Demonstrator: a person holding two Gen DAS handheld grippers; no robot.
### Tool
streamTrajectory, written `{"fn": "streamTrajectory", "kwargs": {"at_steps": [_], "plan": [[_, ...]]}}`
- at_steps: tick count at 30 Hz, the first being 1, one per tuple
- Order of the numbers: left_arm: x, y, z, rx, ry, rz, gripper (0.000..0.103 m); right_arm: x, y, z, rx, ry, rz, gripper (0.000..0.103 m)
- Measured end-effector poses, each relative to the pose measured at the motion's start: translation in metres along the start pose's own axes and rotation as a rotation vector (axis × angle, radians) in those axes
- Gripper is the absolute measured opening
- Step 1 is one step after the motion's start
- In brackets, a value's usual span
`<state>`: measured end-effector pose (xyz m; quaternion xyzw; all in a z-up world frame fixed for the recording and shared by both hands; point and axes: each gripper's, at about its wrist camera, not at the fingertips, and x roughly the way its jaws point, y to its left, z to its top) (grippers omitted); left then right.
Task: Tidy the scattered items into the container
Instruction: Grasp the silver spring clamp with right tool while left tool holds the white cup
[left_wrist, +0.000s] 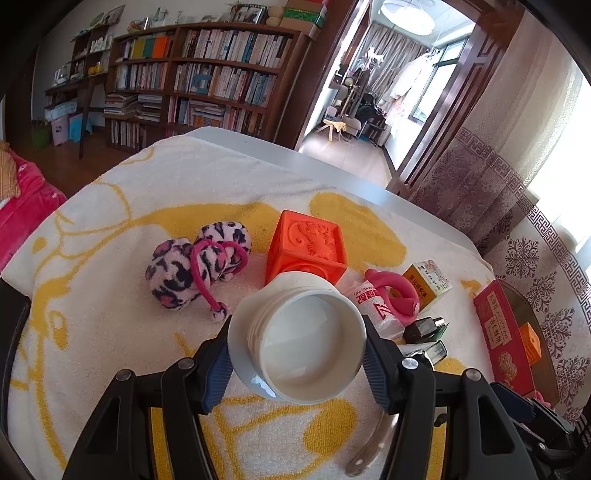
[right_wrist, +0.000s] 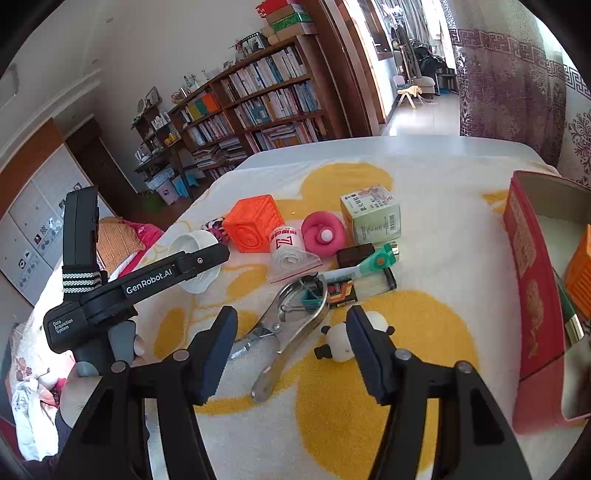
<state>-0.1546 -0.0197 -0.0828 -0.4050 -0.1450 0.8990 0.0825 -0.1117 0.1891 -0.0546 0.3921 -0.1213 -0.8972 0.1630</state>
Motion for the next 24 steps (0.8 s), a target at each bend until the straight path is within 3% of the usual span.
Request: {"fn": "streamTrajectory", "kwargs": {"at_steps": [8, 12, 15, 19, 24], "plan": [[0.002, -0.001, -0.001, 0.004, 0.01, 0.0, 0.063, 0.001, -0.02, -0.003, 0.1, -0.012, -0.029, 0.066], [0.002, -0.001, -0.001, 0.0, 0.012, -0.005, 0.063, -0.001, -0.012, -0.005, 0.066, -0.024, -0.054, 0.066], [0.001, -0.003, -0.001, 0.004, 0.013, -0.01, 0.063, 0.002, 0.002, -0.009, 0.025, -0.012, -0.02, 0.066], [0.001, -0.004, 0.0, 0.003, 0.012, -0.015, 0.063, 0.022, 0.025, -0.02, 0.008, 0.074, 0.005, 0.066], [-0.009, 0.009, 0.005, -0.05, -0.015, -0.027, 0.063, 0.057, 0.027, -0.03, 0.15, 0.197, 0.007, 0.066]]}}
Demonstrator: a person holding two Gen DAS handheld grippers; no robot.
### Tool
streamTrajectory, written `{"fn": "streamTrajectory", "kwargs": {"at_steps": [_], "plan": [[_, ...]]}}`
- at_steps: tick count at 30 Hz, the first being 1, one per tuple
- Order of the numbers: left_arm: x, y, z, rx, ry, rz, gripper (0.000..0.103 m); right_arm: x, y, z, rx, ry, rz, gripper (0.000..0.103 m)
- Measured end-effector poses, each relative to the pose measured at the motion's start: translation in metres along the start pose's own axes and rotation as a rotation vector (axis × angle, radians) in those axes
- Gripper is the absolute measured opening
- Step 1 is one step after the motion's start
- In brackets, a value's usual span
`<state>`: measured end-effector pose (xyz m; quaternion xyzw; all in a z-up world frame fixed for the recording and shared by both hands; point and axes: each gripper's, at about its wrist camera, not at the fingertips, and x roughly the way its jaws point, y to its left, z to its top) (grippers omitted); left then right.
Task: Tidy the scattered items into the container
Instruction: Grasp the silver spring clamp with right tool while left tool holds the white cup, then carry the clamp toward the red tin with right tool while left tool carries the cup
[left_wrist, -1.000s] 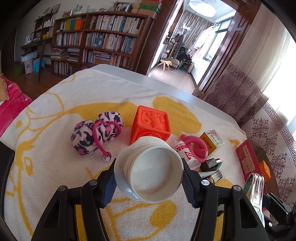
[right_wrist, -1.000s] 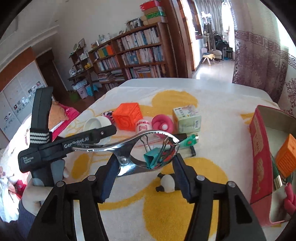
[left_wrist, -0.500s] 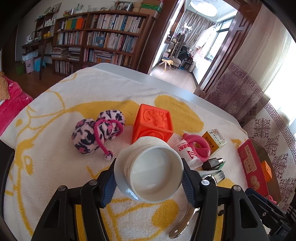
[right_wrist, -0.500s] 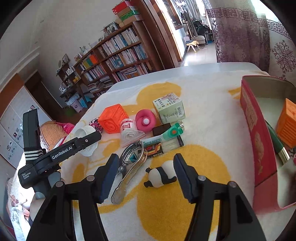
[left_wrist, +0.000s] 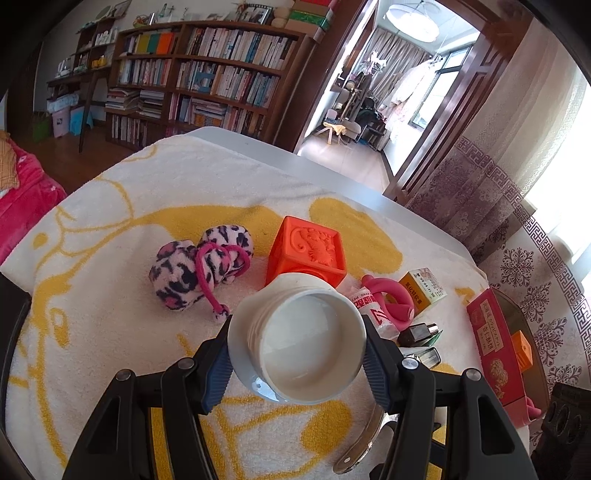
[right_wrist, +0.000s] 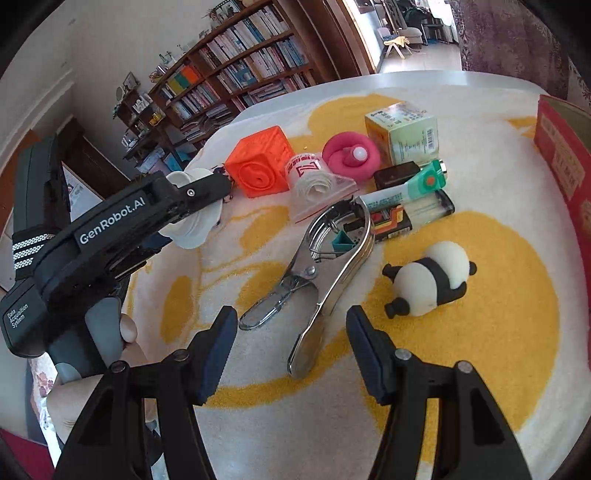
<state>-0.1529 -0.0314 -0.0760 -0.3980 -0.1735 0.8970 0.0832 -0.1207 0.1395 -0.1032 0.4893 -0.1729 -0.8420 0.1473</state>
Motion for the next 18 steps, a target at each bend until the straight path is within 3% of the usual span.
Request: {"fn": "streamTrajectory", "kwargs": {"at_steps": [5, 10, 13, 16, 18], "plan": [[-0.005, 0.006, 0.003, -0.019, -0.016, 0.0, 0.063, 0.015, 0.016, 0.013, -0.007, -0.024, -0.175, 0.073], [0.001, 0.007, 0.002, -0.028, 0.012, -0.012, 0.063, 0.038, 0.047, 0.013, -0.228, -0.021, -0.405, 0.069], [0.001, 0.01, 0.003, -0.042, 0.015, -0.018, 0.063, 0.027, 0.051, 0.003, -0.285, -0.025, -0.417, 0.042], [-0.003, 0.011, 0.004, -0.054, 0.006, -0.035, 0.063, -0.002, 0.041, -0.007, -0.259, -0.053, -0.284, 0.042], [-0.007, 0.009, 0.004, -0.053, -0.007, -0.043, 0.063, -0.032, 0.039, -0.013, -0.235, -0.118, -0.215, 0.04]]}}
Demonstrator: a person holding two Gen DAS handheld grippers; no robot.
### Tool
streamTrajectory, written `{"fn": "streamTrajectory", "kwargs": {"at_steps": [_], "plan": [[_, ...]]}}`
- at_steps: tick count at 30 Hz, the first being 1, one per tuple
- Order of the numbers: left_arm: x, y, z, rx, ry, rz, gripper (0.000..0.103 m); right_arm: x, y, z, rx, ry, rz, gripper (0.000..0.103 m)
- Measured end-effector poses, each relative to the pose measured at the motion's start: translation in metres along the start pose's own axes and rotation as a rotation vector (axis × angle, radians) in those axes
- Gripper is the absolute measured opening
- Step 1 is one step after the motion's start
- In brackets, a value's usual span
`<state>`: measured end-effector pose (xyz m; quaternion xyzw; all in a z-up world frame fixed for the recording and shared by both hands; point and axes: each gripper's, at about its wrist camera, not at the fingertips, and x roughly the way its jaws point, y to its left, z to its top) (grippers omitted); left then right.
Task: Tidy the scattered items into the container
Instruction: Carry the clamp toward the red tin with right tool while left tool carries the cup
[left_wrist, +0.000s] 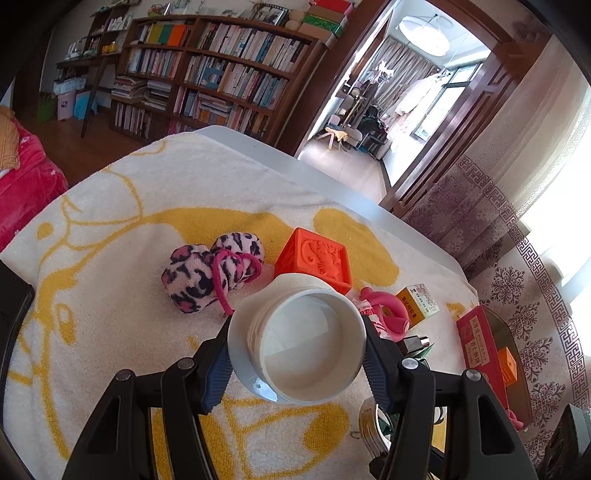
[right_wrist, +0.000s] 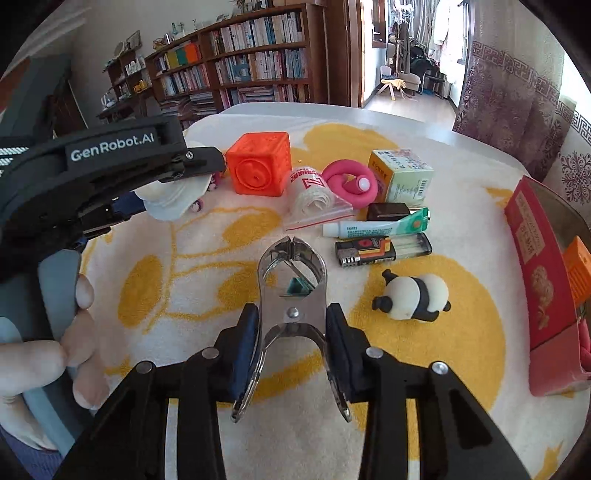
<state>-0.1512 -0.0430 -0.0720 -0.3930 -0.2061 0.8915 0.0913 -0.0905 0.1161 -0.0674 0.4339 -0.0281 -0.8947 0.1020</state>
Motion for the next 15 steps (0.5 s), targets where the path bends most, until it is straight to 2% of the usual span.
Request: {"fn": "streamTrajectory", "kwargs": {"at_steps": [2, 4, 6, 8, 12, 15], "plan": [[-0.004, -0.001, 0.0, 0.004, -0.014, -0.003, 0.063, -0.032, -0.004, -0.006, 0.006, -0.091, 0.057, 0.04], [-0.003, -0.001, 0.0, 0.004, -0.018, 0.005, 0.063, -0.049, -0.002, -0.014, -0.024, -0.144, 0.068, 0.04], [0.0, 0.0, 0.0, -0.001, -0.008, 0.013, 0.063, -0.041, 0.006, -0.022, -0.098, -0.116, 0.019, 0.04], [0.003, 0.002, -0.001, -0.005, 0.002, 0.02, 0.063, -0.027, 0.002, -0.029, -0.107, -0.074, -0.027, 0.04], [0.002, 0.001, 0.0, 0.001, -0.013, 0.03, 0.063, -0.047, -0.021, -0.035, -0.011, -0.137, -0.015, 0.04], [0.005, -0.002, -0.002, 0.013, -0.002, 0.029, 0.063, -0.066, -0.037, -0.037, 0.023, -0.17, -0.062, 0.04]]}}
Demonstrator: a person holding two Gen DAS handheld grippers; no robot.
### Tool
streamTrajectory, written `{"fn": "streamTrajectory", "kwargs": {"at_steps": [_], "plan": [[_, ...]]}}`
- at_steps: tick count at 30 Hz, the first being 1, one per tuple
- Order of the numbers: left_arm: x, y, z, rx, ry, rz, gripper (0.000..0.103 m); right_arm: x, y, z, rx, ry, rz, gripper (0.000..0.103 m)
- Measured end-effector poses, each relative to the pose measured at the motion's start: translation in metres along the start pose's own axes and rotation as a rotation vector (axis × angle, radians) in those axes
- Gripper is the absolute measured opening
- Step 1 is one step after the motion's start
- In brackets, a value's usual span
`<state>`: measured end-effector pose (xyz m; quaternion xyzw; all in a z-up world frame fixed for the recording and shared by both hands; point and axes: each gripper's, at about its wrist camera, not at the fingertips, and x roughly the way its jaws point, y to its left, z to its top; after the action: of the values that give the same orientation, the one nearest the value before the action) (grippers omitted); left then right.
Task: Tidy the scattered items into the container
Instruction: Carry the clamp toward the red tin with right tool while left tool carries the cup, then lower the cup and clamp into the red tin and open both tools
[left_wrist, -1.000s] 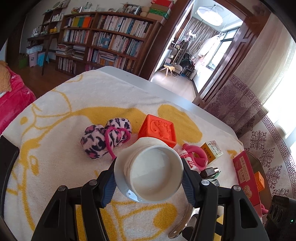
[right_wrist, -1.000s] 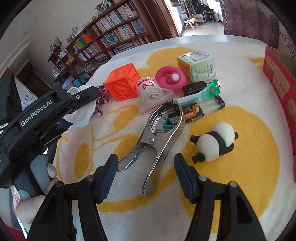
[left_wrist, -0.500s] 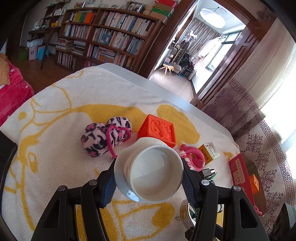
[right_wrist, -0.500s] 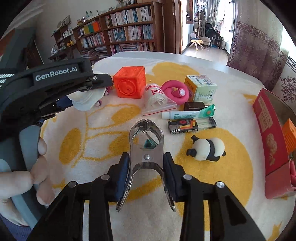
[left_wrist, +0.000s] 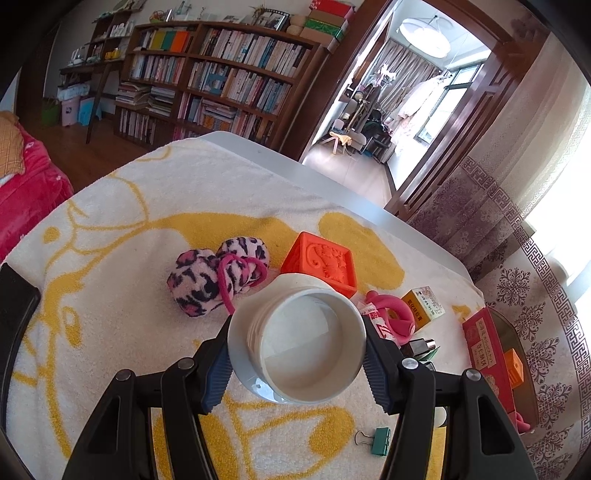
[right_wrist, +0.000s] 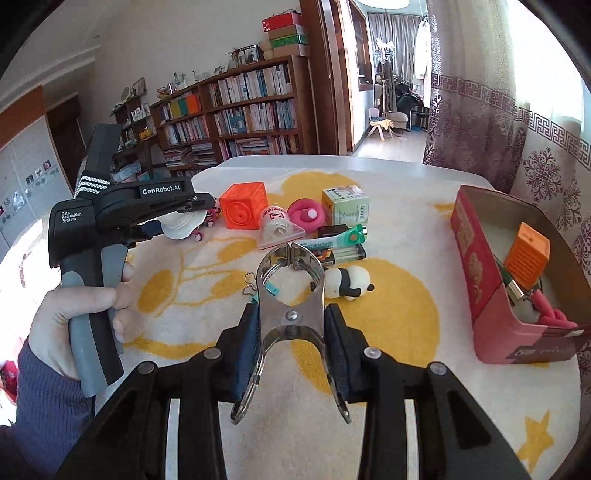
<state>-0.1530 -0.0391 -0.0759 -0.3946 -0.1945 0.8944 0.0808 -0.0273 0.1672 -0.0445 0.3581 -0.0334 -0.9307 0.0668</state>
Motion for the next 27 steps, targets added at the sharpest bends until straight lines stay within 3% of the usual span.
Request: {"fn": "streamTrajectory", "kwargs": {"at_steps": [8, 14, 23, 27], "plan": [[-0.001, -0.027, -0.009, 0.102, 0.004, -0.034, 0.063, -0.027, -0.08, -0.001, 0.205, -0.07, -0.097, 0.04], [0.005, -0.067, -0.026, 0.224, 0.055, -0.085, 0.063, -0.05, -0.148, 0.006, 0.361, -0.14, -0.186, 0.04], [0.0, -0.174, -0.042, 0.421, 0.11, -0.232, 0.063, -0.047, -0.228, 0.022, 0.477, -0.155, -0.3, 0.04], [0.009, -0.227, -0.053, 0.488, 0.152, -0.296, 0.063, -0.038, -0.246, 0.014, 0.498, -0.147, -0.287, 0.041]]}}
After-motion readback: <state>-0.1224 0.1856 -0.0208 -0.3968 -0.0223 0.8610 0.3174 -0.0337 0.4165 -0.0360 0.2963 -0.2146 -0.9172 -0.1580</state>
